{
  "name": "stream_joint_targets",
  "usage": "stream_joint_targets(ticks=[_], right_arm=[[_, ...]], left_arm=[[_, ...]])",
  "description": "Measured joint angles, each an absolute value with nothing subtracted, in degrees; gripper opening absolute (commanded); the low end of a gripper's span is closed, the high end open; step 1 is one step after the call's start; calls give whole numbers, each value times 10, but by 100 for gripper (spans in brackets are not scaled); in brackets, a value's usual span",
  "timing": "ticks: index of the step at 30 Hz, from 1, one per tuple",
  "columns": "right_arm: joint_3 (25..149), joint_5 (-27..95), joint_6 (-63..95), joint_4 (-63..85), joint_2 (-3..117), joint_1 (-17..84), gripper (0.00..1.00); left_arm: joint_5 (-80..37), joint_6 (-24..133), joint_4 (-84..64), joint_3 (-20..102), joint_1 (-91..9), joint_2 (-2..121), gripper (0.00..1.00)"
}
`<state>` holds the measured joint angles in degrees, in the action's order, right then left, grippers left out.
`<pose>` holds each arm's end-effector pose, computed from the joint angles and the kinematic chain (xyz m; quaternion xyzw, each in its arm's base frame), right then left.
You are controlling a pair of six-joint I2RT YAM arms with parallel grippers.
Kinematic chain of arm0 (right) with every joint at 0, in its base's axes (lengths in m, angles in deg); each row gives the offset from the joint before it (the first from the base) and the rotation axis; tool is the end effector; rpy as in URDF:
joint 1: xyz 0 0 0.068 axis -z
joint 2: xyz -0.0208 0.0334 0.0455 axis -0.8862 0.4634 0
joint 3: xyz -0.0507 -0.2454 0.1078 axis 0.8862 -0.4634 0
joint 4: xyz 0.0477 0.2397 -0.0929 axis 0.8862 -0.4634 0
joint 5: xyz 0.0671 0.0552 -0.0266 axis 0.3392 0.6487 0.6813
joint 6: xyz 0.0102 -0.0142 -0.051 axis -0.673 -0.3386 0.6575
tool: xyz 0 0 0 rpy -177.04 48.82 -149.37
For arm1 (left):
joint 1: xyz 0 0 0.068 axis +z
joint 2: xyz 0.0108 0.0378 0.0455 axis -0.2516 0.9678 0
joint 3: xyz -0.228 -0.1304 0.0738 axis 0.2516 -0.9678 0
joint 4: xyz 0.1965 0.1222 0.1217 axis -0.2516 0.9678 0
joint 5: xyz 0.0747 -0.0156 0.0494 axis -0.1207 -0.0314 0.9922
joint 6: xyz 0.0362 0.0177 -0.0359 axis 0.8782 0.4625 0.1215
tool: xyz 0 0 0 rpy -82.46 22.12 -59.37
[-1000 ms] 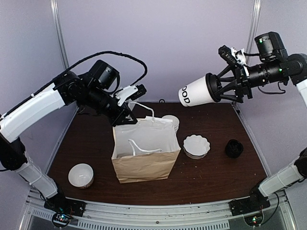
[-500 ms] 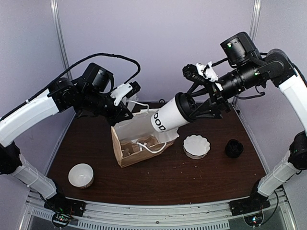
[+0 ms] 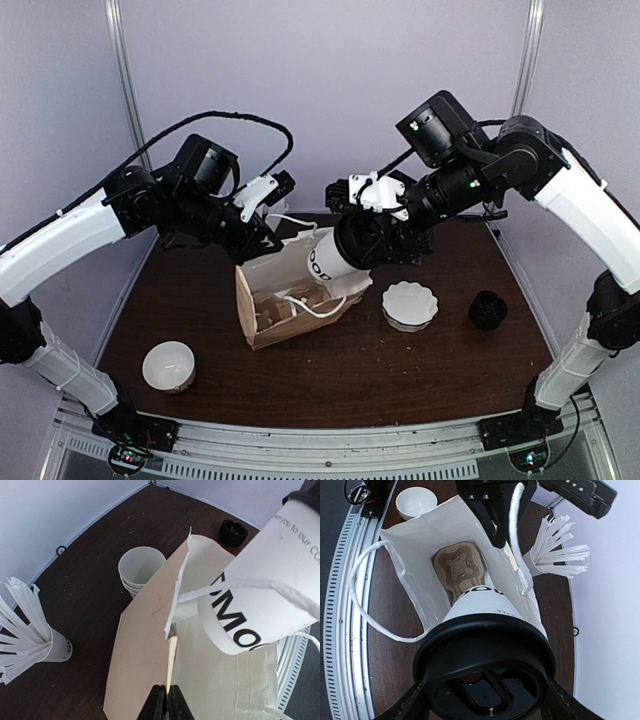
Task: Pack the takeout coffee
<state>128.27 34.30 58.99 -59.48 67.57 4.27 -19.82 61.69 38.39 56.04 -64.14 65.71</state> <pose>0.1538 0.2571 0.4580 -0.6966 0.6081 0.1362 0.3556 0.1938 -0.2340 0.3861 0.3713 0.8290 -0.2357 0.3455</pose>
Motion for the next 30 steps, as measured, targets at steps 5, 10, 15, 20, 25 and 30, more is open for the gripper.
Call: stream_joint_targets(ticks=[5,10,15,20,25,30], right_arm=[[1267,292,605,-589,684,2,67],[1249,246,624,-580,690,-41,67],[1231,209,639,-570,699,-65,66],[1206,175,649,-560,710,-74,66],[1191,166,650,-557,714,-74,66],[1165,168,652,-555,710,-80,66]], left_arm=[[-217,600,375,555,-642,649,0],[-239,570,362,550,-645,641,0],[-244,553,350,533,-663,630,0],[-230,549,347,524,-690,626,7],[-218,548,341,523,-708,624,29],[-219,548,340,524,-711,621,43]])
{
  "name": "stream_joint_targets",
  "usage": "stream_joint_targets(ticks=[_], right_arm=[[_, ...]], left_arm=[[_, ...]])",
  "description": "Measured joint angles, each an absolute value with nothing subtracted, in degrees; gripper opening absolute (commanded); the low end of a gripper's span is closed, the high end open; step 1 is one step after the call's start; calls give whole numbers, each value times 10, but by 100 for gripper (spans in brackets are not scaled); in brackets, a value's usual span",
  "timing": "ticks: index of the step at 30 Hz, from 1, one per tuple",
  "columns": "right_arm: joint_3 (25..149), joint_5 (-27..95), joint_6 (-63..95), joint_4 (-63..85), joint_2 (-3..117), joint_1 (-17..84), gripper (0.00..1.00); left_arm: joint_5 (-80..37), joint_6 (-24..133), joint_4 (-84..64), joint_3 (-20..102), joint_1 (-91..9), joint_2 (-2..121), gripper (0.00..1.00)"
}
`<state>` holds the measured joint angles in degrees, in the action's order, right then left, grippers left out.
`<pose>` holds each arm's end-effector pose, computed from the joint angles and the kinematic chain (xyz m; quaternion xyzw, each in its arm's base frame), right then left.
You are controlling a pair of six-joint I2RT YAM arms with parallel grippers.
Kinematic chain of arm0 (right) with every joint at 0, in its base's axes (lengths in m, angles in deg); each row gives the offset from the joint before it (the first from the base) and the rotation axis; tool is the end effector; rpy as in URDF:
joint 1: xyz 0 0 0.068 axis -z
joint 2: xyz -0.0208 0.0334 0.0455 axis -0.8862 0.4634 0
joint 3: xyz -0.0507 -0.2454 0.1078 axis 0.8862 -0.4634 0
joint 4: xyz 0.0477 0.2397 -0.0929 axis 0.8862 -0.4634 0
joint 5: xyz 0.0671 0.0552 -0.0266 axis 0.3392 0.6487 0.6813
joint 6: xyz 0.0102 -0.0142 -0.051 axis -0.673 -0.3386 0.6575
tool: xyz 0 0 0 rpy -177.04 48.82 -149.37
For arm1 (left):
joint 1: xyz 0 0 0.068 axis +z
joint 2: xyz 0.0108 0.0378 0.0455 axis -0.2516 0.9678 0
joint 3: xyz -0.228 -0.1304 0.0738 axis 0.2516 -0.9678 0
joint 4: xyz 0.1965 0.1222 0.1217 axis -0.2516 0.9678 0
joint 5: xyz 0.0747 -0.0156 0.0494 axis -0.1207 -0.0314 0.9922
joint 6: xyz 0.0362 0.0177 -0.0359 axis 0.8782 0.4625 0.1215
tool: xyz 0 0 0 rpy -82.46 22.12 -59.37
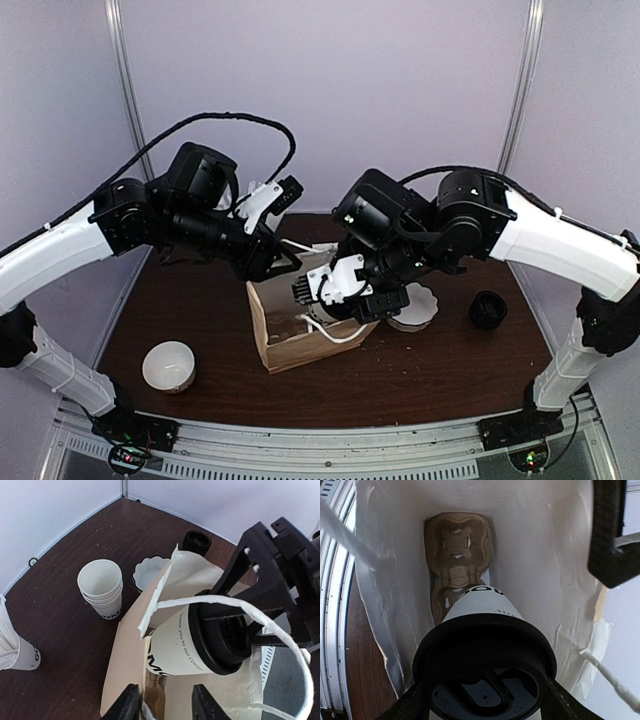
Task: Pack the takeout coffee
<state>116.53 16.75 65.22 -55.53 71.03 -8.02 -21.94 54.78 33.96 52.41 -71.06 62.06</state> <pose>0.1171 0.3123 0.3869 -0.7841 0.5472 -0.0076 0.2928 0.1568 -0.2469 0.3900 0.3741 0.8084 -0.3076 0.3345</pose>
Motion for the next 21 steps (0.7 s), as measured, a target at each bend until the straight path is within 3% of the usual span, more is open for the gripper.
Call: stream_joint_targets(ticks=[8,15,21], right_arm=[[1125,168,674,-556,710,-85,64],[1112,168,716,-572,709,-85,65],[1122,182,735,-578,709,-85,65]], left_arm=[[-239,545,353,568,-711,591,64],[-218,559,350,593,-711,538,69],[-152,571,339,553,-674,570,69]])
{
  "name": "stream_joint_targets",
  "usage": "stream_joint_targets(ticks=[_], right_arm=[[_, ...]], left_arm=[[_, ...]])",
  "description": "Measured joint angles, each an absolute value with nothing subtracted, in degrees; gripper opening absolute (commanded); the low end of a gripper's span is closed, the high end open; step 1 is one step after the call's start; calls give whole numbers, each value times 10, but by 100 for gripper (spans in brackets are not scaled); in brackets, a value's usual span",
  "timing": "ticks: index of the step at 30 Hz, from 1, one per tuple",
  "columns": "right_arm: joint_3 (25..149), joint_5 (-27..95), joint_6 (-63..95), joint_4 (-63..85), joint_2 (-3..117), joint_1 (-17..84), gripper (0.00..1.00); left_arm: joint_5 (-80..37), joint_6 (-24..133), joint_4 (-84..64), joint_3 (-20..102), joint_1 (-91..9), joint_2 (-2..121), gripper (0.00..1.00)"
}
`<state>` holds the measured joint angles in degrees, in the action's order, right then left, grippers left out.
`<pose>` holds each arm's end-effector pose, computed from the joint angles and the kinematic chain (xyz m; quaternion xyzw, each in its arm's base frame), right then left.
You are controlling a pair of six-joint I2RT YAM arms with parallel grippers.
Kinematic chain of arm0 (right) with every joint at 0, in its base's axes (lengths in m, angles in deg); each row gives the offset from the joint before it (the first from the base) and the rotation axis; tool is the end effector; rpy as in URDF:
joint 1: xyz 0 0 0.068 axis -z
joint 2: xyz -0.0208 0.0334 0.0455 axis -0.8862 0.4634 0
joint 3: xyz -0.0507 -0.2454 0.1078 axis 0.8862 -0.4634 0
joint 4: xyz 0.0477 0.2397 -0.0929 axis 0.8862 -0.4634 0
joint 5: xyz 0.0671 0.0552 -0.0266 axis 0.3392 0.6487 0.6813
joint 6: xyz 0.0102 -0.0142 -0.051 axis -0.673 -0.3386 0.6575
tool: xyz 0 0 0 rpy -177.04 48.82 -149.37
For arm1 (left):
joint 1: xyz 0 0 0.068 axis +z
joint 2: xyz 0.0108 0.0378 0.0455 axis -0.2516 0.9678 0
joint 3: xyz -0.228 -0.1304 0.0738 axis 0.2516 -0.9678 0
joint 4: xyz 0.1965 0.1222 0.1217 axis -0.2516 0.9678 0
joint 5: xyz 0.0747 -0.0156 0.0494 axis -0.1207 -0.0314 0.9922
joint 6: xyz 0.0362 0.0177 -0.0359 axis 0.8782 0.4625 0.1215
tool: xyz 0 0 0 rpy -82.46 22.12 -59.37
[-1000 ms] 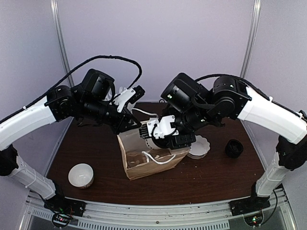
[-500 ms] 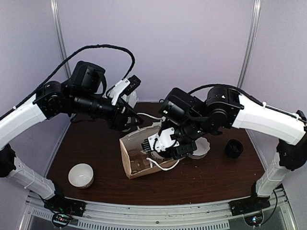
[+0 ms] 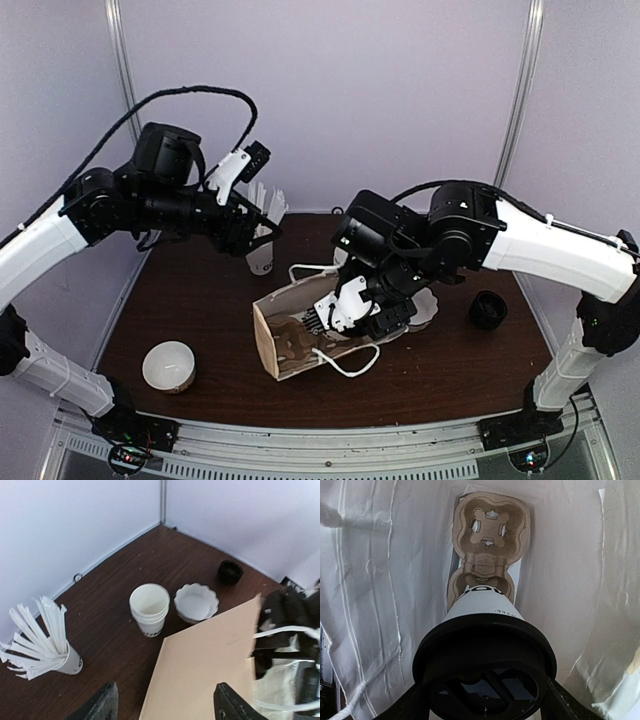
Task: Pack the takeout coffee
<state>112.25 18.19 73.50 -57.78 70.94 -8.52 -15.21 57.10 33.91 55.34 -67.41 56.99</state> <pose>0.1122 0.3096 0.3637 -0.8405 0.4867 -0.0260 0.2366 0.1586 -0.2116 0.4294 0.3295 0.7931 -0.2766 0.4312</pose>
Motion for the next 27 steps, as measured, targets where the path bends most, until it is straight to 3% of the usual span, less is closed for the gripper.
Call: stream_joint_targets(ticks=[12,27], right_arm=[[1090,181,768,-568,709,-87,65],[992,137,789,-492,669,-126,65]], left_arm=[[-121,592,317,472,-630,671,68],[-241,574,232,396,-600,737,67]])
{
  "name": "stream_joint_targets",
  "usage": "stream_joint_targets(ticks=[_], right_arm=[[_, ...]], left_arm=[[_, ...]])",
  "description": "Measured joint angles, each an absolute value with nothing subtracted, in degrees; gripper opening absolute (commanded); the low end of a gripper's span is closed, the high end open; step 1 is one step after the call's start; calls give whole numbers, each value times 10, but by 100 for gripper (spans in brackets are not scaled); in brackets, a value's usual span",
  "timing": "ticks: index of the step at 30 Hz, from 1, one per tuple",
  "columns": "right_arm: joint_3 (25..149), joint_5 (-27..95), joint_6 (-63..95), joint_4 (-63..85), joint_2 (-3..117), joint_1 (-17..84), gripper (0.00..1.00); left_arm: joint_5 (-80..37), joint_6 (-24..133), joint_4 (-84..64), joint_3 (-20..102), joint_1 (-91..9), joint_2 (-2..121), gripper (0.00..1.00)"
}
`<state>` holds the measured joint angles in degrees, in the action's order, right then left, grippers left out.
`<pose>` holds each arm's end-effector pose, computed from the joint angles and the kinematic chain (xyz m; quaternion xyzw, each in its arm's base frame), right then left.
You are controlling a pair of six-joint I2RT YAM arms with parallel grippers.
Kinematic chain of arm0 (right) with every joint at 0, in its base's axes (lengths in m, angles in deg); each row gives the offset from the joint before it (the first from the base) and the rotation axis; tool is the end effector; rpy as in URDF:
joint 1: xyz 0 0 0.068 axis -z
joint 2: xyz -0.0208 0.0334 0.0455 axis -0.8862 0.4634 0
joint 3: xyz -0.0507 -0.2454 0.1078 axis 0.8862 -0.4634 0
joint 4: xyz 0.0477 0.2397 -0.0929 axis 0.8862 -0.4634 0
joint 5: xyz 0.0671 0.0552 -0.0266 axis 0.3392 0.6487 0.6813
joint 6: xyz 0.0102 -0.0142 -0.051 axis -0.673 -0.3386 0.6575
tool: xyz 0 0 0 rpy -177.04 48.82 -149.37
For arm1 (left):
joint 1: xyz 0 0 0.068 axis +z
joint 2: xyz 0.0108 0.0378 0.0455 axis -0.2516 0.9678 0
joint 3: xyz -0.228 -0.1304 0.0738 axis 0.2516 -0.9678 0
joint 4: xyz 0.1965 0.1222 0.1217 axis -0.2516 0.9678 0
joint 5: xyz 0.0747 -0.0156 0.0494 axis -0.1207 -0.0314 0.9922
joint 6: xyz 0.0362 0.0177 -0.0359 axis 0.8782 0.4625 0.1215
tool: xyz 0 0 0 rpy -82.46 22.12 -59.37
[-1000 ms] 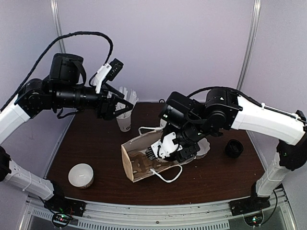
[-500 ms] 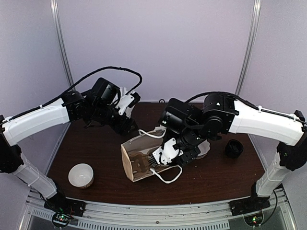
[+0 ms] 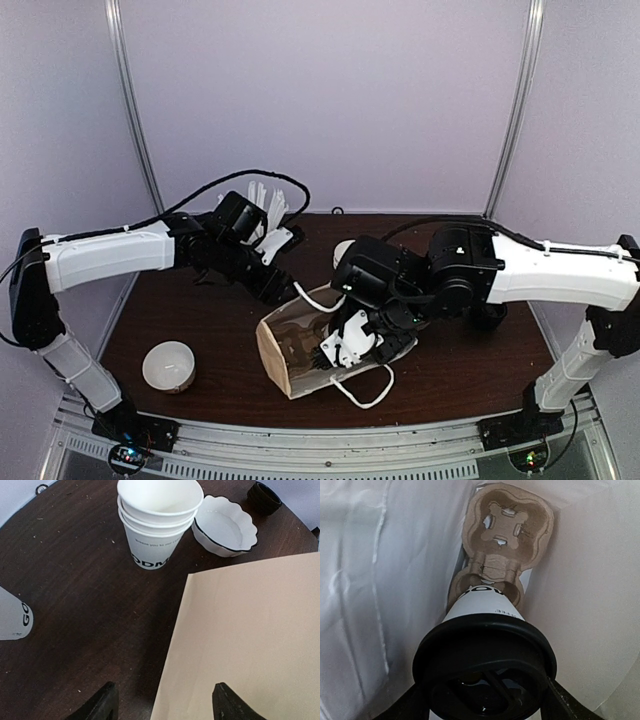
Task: Pack the takeout coffee
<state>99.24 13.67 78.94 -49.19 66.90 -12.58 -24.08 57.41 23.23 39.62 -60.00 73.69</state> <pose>0.0903 0.3073 0.3267 -0.8720 0.4222 -0.0673 0.2386 0.2341 -0.2474 0.2709 0.3260 0.8777 -0.2344 0.2614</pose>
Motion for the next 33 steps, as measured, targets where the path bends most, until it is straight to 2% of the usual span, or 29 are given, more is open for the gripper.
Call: stream_joint_targets(ticks=[15,33], right_arm=[[923,83,806,-390,686,-123,66],[945,78,801,-369,743,-91,66]], left_arm=[[-337,556,189,379,-595,755,65],[-368,557,186,369,-594,761,64]])
